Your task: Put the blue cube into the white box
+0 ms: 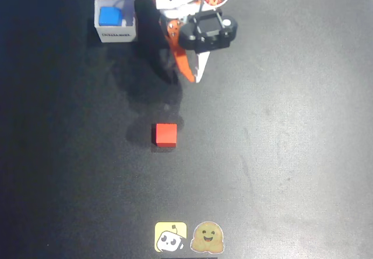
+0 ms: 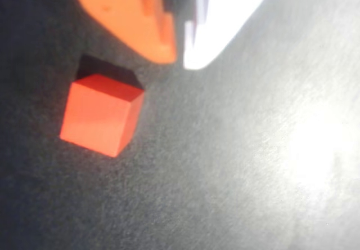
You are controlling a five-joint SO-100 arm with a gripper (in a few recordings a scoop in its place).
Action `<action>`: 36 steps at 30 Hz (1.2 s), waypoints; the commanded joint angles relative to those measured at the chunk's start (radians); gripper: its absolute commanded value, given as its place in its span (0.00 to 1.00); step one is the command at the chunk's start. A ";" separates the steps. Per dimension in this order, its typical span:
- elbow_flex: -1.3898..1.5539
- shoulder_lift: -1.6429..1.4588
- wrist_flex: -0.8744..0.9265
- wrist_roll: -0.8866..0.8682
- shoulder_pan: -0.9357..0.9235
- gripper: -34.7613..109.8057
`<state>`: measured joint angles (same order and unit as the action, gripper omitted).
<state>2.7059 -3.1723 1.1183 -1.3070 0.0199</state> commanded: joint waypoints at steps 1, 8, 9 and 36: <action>0.044 -0.025 -0.063 -0.029 0.015 0.24; 0.163 -0.025 -0.173 -0.189 0.026 0.24; 0.183 -0.025 -0.183 -0.219 0.026 0.24; 0.247 -0.025 0.187 -0.239 0.015 0.24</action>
<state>2.9560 -3.1907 1.2747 -1.5463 0.0460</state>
